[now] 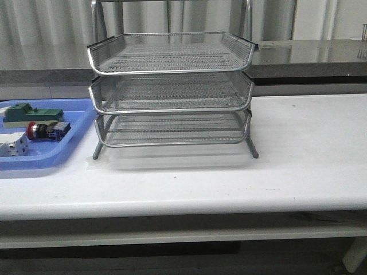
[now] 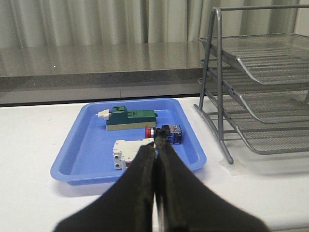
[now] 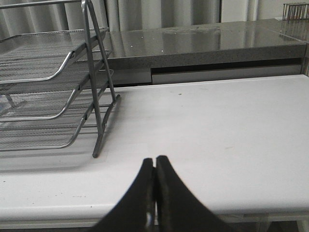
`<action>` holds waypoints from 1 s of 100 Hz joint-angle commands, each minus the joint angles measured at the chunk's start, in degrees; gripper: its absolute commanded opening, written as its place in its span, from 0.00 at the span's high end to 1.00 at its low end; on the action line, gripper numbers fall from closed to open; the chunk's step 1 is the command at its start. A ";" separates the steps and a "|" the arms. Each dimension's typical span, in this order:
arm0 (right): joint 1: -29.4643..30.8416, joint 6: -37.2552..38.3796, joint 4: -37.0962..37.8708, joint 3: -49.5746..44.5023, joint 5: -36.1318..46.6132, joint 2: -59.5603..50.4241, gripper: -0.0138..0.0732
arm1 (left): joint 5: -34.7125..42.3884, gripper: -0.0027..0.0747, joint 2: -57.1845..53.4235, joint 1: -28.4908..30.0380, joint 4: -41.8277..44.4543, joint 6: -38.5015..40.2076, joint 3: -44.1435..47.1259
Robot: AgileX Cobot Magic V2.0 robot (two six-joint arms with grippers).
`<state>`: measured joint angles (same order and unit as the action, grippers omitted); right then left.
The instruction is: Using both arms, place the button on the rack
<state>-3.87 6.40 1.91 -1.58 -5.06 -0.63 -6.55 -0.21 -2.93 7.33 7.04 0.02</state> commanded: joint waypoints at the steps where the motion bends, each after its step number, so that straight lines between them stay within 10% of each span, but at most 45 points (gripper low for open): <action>1: 0.45 -0.22 0.80 0.99 4.67 -0.96 0.91 | 4.84 0.99 -2.02 0.01 -0.01 0.42 2.70; 100: 0.45 -0.22 -0.47 2.88 9.00 -0.91 0.91 | 4.84 0.99 -2.02 0.01 -0.01 0.42 2.70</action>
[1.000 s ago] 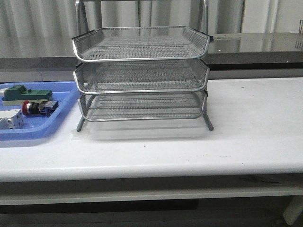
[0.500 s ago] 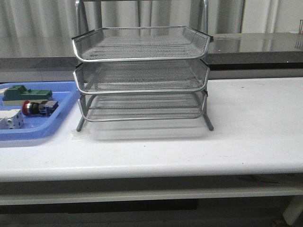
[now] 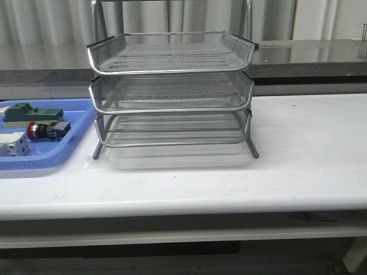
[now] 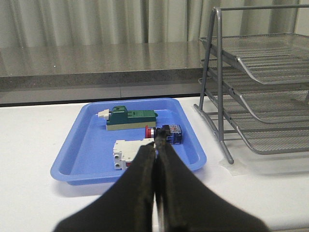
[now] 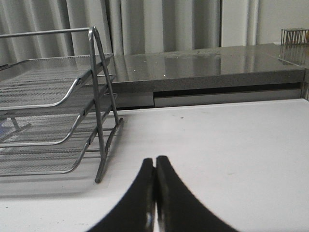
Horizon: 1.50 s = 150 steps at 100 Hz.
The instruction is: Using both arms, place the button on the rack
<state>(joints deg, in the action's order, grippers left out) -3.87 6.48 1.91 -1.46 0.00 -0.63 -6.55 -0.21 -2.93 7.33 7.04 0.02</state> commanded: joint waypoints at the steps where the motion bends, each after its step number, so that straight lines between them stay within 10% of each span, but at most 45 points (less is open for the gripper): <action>1: 0.45 -0.30 -0.70 3.17 3.37 -0.91 0.91 | 4.84 0.99 -2.02 0.01 -0.01 0.42 2.70; 64: 0.45 -0.35 -6.27 39.42 -35.36 31.55 0.91 | 4.84 0.99 -2.02 0.01 -0.01 0.42 2.70; 115: 0.45 -0.35 -18.49 45.30 -31.82 58.04 0.89 | 4.84 0.99 -2.02 0.01 -0.01 0.42 2.70; 150: 0.13 -0.46 -33.76 45.30 -28.93 63.64 0.38 | 4.84 0.99 -2.02 0.01 -0.01 0.42 2.70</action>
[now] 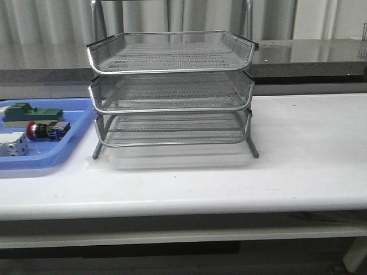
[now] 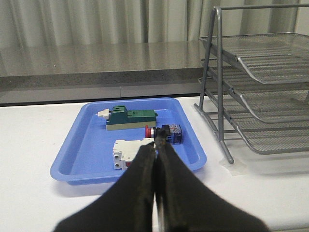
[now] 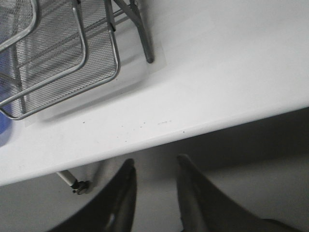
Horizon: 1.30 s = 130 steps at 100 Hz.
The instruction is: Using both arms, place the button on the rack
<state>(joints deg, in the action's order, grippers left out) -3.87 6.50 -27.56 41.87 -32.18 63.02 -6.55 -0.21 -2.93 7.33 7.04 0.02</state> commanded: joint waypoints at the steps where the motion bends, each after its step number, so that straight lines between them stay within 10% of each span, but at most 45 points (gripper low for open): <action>1: 0.13 -0.48 -4.84 1.97 3.36 0.08 0.37 | 4.84 0.99 -2.02 0.01 -0.01 0.42 2.70; 83: -4.89 -41.89 -56.71 8.80 8.91 23.28 0.40 | 4.84 0.99 -2.02 0.01 -0.01 0.42 2.70; 130: -4.89 -50.46 -64.83 17.62 2.74 37.50 0.40 | 4.84 0.99 -2.02 0.01 -0.01 0.42 2.70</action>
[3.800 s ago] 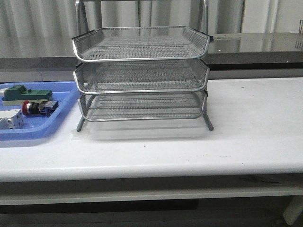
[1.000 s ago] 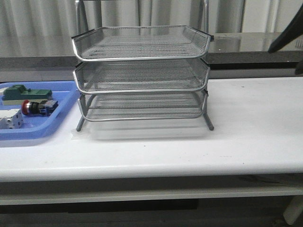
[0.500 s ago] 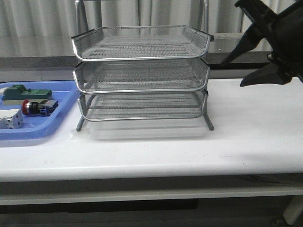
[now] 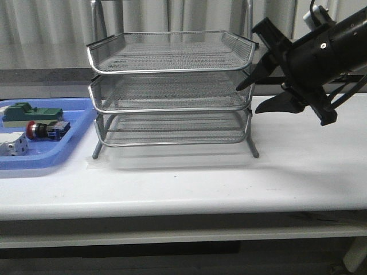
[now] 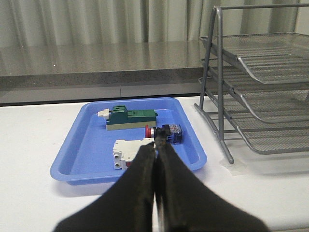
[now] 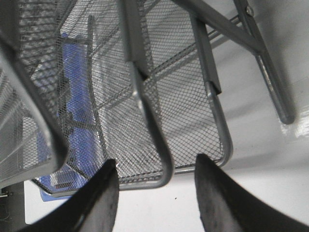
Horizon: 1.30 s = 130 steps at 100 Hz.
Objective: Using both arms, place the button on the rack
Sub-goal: 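Reach the right gripper to the front edge of the middle rack tier, then pull the middle mesh tier outward toward the robot with the right gripper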
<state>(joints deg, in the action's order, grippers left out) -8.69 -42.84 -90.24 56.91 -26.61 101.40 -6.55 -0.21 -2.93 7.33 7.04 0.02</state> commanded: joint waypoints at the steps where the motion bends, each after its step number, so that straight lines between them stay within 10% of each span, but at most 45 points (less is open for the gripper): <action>1: -0.07 -1.12 -2.16 2.66 -3.00 -0.77 0.40 | 4.84 0.99 -2.02 0.01 -0.01 0.42 2.70; 46: -0.19 -5.37 -5.88 6.37 -5.60 3.53 0.41 | 4.84 0.99 -2.02 0.01 -0.01 0.42 2.70; 84: -0.19 -5.55 -6.07 6.37 -7.50 3.53 0.79 | 4.84 0.99 -2.02 0.01 -0.01 0.42 2.70; 130: -0.19 -5.55 -1.86 1.53 -12.08 3.53 0.81 | 4.84 0.99 -2.02 0.01 -0.01 0.42 2.70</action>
<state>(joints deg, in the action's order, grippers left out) -8.72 -49.26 -93.56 59.23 -32.71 107.49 -6.51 -0.21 -2.93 7.33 7.04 0.02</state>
